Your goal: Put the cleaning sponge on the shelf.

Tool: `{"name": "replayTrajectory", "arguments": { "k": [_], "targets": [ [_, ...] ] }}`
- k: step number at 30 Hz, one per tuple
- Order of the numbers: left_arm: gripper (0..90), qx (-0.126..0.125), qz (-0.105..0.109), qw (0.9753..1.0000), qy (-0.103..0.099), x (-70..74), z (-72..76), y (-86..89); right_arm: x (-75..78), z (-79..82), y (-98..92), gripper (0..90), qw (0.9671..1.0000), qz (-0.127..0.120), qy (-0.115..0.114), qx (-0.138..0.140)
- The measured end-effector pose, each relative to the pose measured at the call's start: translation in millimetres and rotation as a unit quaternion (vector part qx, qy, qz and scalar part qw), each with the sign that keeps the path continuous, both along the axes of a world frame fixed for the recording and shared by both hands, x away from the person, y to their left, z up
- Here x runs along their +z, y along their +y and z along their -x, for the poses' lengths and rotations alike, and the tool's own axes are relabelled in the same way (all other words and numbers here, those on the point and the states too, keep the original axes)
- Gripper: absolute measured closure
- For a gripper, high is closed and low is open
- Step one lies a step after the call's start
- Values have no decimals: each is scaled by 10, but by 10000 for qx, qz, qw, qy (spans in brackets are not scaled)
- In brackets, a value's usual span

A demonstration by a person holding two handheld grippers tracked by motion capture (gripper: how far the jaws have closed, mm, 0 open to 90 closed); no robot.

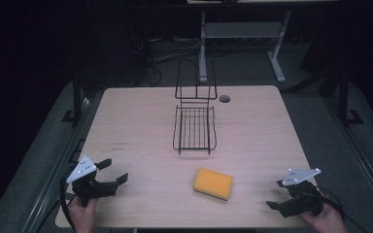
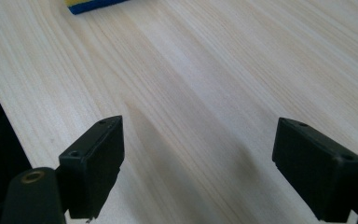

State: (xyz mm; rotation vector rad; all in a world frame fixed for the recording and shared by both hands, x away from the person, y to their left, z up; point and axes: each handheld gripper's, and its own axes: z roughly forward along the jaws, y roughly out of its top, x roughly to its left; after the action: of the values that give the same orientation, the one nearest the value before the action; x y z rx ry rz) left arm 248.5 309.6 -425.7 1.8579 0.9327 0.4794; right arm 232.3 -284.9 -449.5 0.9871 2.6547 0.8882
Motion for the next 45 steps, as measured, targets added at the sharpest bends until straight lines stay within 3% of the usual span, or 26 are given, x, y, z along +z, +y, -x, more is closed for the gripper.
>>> {"name": "replayTrajectory", "arguments": {
  "k": [22,45],
  "targets": [
    [134,-8,-19,10000,2,-6,12,7,30,-35,291,162,9990,98,8,429],
    [134,-6,-34,10000,-1,-11,14,8,87,-64,411,161,9981,151,53,597]
  ]
}}
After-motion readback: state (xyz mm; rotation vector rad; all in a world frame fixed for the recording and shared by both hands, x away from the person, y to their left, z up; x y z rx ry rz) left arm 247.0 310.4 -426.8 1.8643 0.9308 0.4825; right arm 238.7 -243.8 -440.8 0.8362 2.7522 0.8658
